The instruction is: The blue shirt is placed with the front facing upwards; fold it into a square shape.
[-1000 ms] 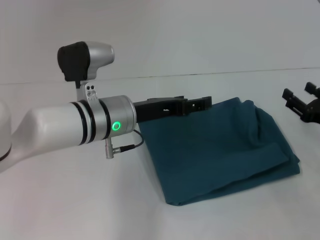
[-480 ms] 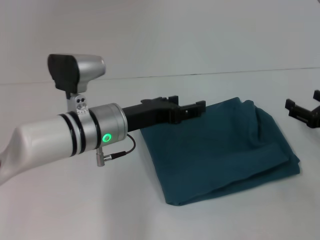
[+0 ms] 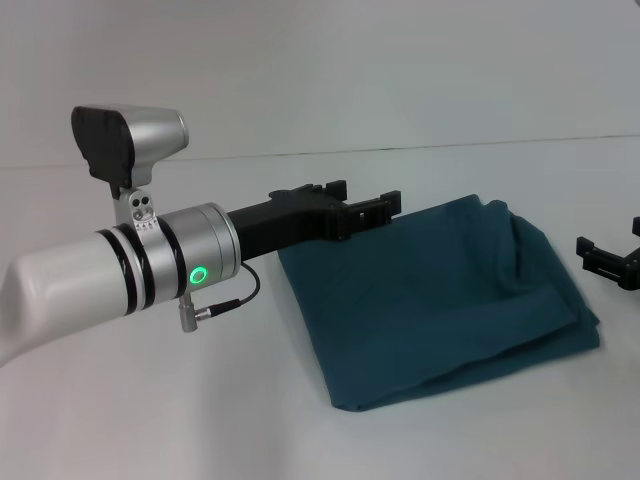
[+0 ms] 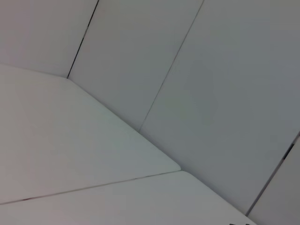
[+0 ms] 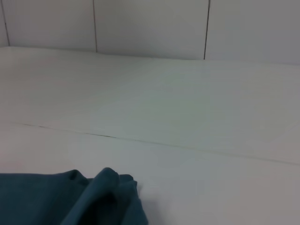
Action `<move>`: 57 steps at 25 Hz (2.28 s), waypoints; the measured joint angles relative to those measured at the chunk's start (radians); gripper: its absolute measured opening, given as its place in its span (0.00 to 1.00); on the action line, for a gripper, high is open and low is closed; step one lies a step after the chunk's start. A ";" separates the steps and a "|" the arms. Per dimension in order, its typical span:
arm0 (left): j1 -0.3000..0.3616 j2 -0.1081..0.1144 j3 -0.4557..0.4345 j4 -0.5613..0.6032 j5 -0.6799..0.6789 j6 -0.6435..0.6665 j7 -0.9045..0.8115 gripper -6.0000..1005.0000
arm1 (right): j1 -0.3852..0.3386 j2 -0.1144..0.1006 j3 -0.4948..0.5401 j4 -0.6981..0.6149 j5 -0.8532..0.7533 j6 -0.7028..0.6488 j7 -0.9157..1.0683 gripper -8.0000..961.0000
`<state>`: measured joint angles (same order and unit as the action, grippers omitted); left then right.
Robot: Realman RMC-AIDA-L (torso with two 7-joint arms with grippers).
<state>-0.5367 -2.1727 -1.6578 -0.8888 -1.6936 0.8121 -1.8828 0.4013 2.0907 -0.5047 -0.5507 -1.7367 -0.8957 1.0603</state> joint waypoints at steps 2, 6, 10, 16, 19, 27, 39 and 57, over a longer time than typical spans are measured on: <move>0.000 -0.001 0.000 0.000 -0.004 0.000 0.000 0.85 | -0.002 -0.001 0.000 -0.002 -0.001 0.002 -0.002 0.98; 0.000 -0.001 0.000 -0.007 -0.017 0.004 0.001 0.85 | -0.005 -0.002 -0.021 -0.002 -0.003 0.004 -0.009 0.98; 0.000 0.000 0.000 -0.011 -0.022 0.006 0.001 0.85 | -0.005 0.000 -0.071 -0.001 -0.003 0.008 -0.011 0.98; 0.000 0.001 -0.001 -0.022 -0.025 0.009 0.001 0.85 | -0.001 0.003 -0.155 0.006 -0.004 0.030 -0.011 0.98; 0.001 0.001 -0.001 -0.023 -0.026 0.009 0.002 0.85 | 0.002 0.005 -0.189 0.013 -0.004 0.031 -0.011 0.98; 0.001 0.001 -0.004 -0.033 -0.026 0.008 0.002 0.85 | 0.008 0.007 -0.243 0.025 0.004 0.030 -0.011 0.98; 0.001 0.001 -0.003 -0.036 -0.026 0.003 0.002 0.85 | 0.026 0.006 -0.239 0.058 0.033 0.015 -0.013 0.98; 0.001 -0.001 -0.004 -0.036 -0.026 0.001 0.002 0.85 | -0.004 -0.001 -0.111 0.018 0.028 0.071 -0.013 0.98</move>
<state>-0.5353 -2.1736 -1.6614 -0.9249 -1.7196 0.8130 -1.8806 0.3974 2.0900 -0.6157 -0.5325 -1.7087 -0.8252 1.0476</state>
